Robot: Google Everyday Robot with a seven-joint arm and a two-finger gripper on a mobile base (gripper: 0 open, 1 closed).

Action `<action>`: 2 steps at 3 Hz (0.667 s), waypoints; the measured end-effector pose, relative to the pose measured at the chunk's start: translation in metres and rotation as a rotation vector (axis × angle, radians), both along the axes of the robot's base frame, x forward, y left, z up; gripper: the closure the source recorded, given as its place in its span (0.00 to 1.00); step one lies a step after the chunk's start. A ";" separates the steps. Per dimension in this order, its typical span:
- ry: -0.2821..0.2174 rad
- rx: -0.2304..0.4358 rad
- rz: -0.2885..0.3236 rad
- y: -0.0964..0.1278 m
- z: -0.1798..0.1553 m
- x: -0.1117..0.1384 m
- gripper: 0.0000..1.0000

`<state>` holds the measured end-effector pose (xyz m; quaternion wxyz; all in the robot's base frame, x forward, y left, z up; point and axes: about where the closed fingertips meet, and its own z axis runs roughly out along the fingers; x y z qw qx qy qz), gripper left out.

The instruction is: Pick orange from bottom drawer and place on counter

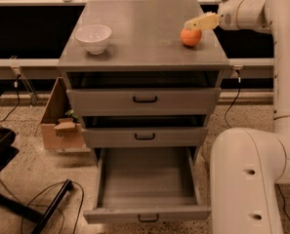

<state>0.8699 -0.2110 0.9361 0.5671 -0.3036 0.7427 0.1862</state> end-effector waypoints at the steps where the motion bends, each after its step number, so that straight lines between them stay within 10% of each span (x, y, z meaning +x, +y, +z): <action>1: 0.078 -0.079 -0.085 -0.065 0.015 -0.040 0.00; 2: 0.177 -0.134 -0.190 -0.117 0.015 -0.069 0.00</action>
Offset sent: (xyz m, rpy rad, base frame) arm -0.1617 -0.1565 -0.0009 -0.1989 0.2854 -0.3338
